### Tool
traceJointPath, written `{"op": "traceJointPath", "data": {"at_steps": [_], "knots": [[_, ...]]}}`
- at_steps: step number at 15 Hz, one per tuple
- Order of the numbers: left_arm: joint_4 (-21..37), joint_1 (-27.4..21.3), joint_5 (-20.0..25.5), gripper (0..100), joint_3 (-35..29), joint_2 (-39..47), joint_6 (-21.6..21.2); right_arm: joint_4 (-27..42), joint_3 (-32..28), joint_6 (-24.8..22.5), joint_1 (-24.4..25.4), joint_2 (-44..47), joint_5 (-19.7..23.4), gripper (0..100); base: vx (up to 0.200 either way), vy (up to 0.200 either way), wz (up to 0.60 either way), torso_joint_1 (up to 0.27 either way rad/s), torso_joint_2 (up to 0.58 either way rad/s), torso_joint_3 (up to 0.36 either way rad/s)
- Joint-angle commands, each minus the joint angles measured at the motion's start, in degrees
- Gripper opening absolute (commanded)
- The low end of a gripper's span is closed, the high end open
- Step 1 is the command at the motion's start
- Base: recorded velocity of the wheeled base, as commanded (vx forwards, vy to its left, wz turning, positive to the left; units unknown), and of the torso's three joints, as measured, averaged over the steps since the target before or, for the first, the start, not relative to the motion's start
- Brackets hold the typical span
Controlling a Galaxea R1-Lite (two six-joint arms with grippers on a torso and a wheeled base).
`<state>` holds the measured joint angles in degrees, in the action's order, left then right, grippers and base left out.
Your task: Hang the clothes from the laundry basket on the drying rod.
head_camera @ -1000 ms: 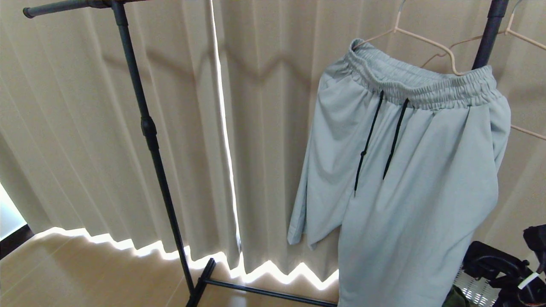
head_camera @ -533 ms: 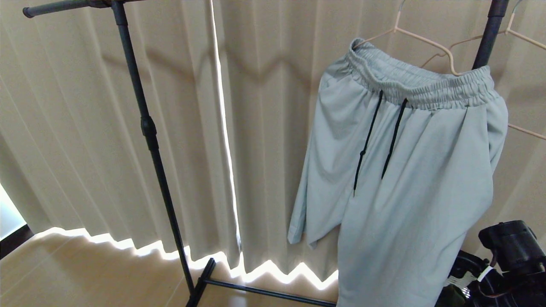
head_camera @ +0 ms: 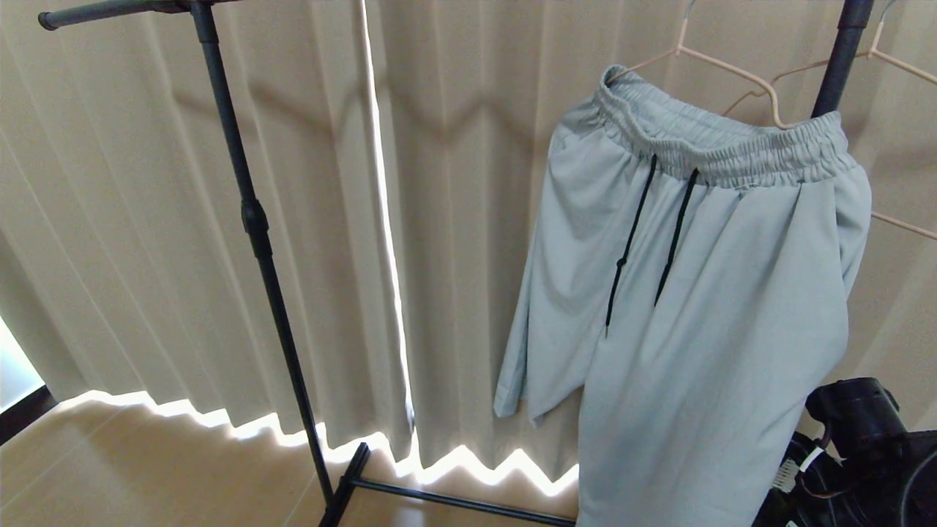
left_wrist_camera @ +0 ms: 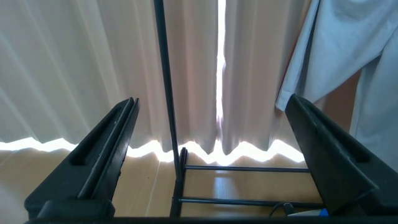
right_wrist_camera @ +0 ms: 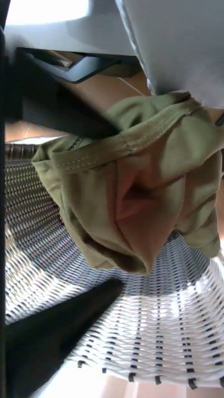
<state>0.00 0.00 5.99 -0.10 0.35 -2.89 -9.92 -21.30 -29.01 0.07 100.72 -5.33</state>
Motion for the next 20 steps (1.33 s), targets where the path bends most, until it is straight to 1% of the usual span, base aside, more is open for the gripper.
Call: {"op": "traceJointPath", "data": {"at_steps": [1,4,6,7,10,11,12,15,17,20], "knots": [[0.0,0.0,0.0,100,0.0,0.1,0.0,0.0,0.0,0.0,-0.1,-0.2,0.1,0,0.0,0.0,0.0,0.0,0.0,0.0],[0.0,0.0,0.0,100,0.0,0.1,0.1,-1.4,0.9,0.2,-0.1,-3.3,0.5,0,0.0,0.0,0.0,0.0,0.0,0.0],[0.0,0.0,0.0,100,0.0,0.1,0.2,-1.7,3.3,0.4,-0.1,-12.0,0.7,0,0.0,0.0,0.0,0.0,0.0,0.0],[0.0,0.0,0.0,100,0.0,0.1,0.1,-1.7,4.0,0.4,-0.1,-14.2,0.7,0,0.0,0.0,0.0,0.0,0.0,0.0],[0.0,0.0,0.1,100,0.0,0.1,0.2,-1.5,7.5,0.0,-0.3,-33.0,-0.4,0,0.0,0.0,0.0,0.0,0.0,0.0],[0.0,0.0,0.1,100,0.0,0.1,0.2,-1.6,8.3,0.0,-1.4,-39.0,-0.4,0,0.0,0.0,0.0,0.0,0.0,0.0],[0.0,0.0,0.1,100,0.0,0.1,0.2,-1.6,8.8,-0.1,-2.1,-42.4,-0.5,0,0.0,0.0,0.0,0.0,0.0,0.0],[0.0,0.0,0.1,100,0.0,0.1,0.3,-1.6,10.7,-0.3,-3.0,-46.9,-0.6,0,0.0,0.0,0.0,0.0,0.0,0.0],[0.0,0.0,0.1,100,0.0,0.1,0.4,-1.6,11.3,-3.2,-3.1,-49.2,-0.6,0,0.0,0.0,0.0,0.0,0.0,0.0],[0.0,0.0,0.1,100,0.0,0.1,0.4,-1.8,11.0,-3.9,-3.1,-50.0,-0.6,0,0.0,0.0,0.0,0.0,0.0,0.0]]}}
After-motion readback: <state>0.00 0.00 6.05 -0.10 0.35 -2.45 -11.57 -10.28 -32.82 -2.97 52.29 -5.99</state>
